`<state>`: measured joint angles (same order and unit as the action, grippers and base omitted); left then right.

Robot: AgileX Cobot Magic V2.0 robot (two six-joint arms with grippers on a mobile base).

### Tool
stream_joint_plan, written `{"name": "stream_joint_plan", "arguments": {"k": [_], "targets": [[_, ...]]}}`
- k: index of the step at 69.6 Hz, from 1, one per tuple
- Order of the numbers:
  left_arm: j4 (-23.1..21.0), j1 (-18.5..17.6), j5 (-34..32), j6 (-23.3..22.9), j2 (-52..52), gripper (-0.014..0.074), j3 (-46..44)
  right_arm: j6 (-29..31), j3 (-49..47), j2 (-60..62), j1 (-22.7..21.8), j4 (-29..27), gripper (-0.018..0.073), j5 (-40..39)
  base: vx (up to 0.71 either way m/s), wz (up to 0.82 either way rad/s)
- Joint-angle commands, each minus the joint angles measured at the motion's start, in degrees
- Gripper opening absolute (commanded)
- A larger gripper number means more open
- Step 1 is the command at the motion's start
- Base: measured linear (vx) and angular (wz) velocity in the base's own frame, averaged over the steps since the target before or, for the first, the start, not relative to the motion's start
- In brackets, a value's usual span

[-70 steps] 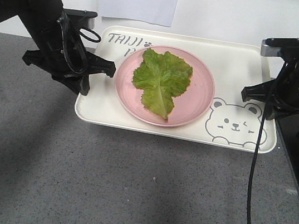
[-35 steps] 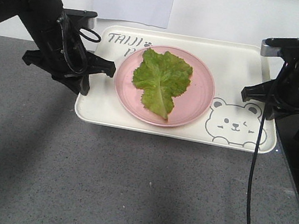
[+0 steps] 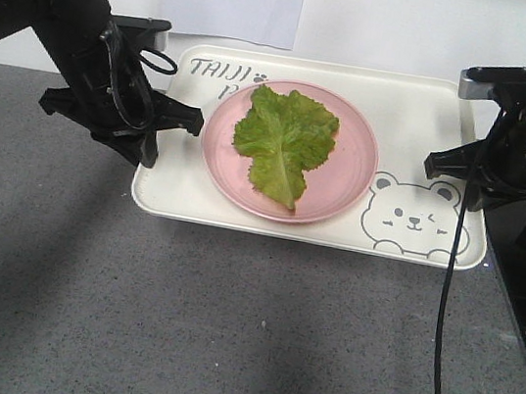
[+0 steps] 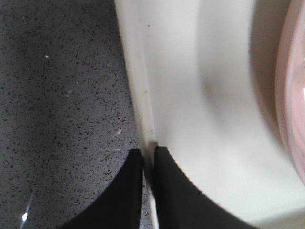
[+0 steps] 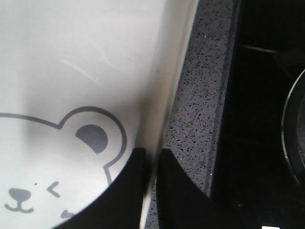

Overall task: Transfer vegetables to tray and serve
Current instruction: 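Hold the tray with both grippers above the grey countertop as the base approaches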

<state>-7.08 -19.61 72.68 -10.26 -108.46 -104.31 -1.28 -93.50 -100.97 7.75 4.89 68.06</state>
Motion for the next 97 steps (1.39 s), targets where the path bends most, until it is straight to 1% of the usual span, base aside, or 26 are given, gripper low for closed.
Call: {"name": "stream_joint_plan", "arguments": {"k": [1, 97], "targets": [[-2.13, -0.61, -0.54, 1.45, 3.95, -0.0006, -2.2, 2.4, -1.53, 3.08, 0.19, 1.03, -0.0008, -2.39, 0.0, 0.0], [-2.13, -0.61, -0.54, 1.45, 3.95, -0.0006, -2.2, 2.4, -1.53, 3.08, 0.19, 1.03, -0.0008, -2.39, 0.0, 0.0]]}}
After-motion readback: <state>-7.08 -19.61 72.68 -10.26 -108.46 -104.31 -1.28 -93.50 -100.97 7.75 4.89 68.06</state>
